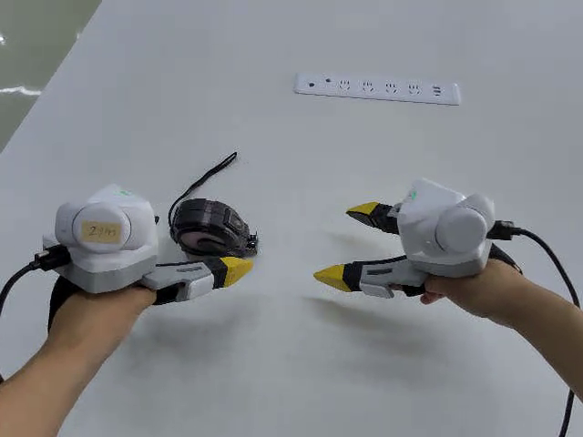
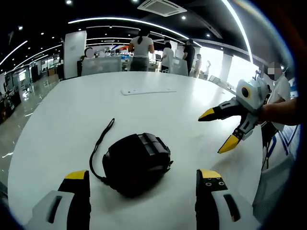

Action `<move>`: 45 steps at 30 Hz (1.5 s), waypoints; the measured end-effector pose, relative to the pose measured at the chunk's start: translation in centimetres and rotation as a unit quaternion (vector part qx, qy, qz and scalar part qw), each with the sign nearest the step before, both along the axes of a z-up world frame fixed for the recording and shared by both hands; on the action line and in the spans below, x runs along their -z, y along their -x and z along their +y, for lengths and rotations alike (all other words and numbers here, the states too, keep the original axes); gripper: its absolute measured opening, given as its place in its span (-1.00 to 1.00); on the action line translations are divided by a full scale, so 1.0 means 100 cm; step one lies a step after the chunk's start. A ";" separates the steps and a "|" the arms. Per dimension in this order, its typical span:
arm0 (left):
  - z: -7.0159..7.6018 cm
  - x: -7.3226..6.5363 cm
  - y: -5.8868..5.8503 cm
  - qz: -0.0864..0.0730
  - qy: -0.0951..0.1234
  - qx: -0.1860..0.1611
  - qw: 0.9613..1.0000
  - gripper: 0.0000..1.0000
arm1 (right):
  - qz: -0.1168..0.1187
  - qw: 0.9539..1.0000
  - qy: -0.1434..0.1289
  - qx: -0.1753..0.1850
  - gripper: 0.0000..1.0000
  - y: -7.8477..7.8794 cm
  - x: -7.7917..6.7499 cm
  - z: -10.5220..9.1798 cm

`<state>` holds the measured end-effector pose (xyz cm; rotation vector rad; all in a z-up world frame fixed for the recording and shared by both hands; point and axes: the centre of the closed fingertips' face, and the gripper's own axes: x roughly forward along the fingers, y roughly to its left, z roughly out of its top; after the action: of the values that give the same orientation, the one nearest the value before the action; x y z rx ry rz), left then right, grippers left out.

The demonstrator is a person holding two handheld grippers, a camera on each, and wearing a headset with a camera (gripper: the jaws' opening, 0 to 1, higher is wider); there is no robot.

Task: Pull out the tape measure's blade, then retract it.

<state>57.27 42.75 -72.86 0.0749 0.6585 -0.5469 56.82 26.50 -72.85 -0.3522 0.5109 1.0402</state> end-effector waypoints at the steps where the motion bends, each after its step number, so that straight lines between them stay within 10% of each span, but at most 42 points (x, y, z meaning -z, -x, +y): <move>1: -0.001 -0.001 0.001 -0.003 -0.001 0.008 1.000 0.77 | 0.000 1.000 -0.002 0.005 0.26 0.001 -0.002 -0.003; 19: 0.007 -0.025 0.033 -0.039 -0.005 0.088 0.995 0.94 | 0.012 0.994 -0.022 0.104 0.58 0.051 -0.015 -0.073; 34: 0.004 -0.043 0.068 -0.062 0.024 0.141 0.988 1.00 | 0.005 0.989 -0.055 0.135 0.90 0.081 -0.030 -0.088; 45: 0.010 -0.048 0.074 -0.072 0.030 0.134 0.988 1.00 | -0.003 0.987 -0.079 0.142 1.00 0.093 -0.038 -0.091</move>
<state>49.89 43.72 -68.02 0.1465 0.4937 -0.8130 47.51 17.42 -69.09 -0.1360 0.4543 0.7958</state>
